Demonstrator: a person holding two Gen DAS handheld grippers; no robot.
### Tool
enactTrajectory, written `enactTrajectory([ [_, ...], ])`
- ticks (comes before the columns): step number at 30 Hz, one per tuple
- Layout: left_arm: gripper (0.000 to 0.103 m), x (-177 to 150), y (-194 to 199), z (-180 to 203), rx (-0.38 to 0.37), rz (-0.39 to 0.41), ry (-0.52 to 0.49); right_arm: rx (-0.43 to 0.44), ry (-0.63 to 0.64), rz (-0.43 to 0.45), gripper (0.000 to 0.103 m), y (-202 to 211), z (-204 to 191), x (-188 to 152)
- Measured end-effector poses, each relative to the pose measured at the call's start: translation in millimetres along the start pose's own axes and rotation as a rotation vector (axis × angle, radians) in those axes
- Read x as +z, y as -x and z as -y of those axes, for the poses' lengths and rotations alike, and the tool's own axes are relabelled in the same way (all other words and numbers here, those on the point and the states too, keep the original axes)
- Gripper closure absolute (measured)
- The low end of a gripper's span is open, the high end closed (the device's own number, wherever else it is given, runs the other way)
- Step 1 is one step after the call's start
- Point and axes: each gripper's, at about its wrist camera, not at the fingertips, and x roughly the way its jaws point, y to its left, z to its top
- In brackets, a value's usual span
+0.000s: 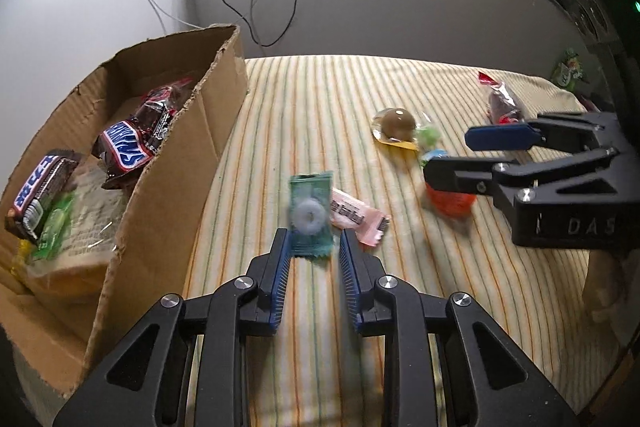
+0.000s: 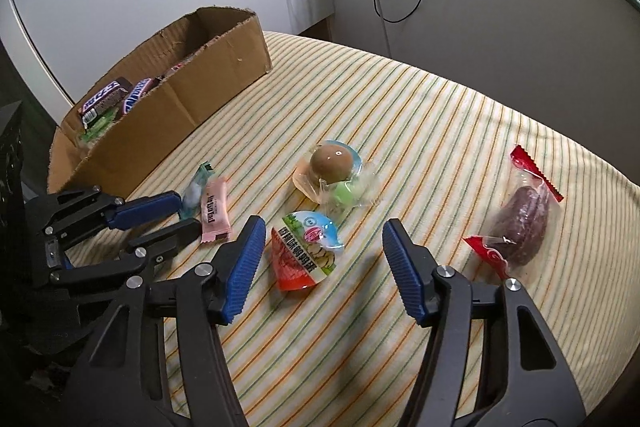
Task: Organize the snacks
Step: 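Grasp the red-and-white cup snack with the right gripper while the left grasps the green mint packet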
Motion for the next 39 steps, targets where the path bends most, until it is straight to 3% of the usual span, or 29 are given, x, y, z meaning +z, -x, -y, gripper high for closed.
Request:
enactTrajectory([
  [17,0.078,7,0,-7,-0.054,0.016,0.033,-0.030,0.036,-0.004,0.040,-16,-2,5],
  [22,0.078,11,-3,-5,-0.066,0.007,0.032,-0.038,0.035,0.000,0.052,-16,-1,4],
  [26,0.081,12,-8,-4,-0.062,0.007,0.028,-0.043,0.037,0.003,0.070,-13,0,2],
  [39,0.081,5,14,-7,-0.094,0.053,0.031,-0.042,0.008,0.017,0.072,-1,4,-3],
])
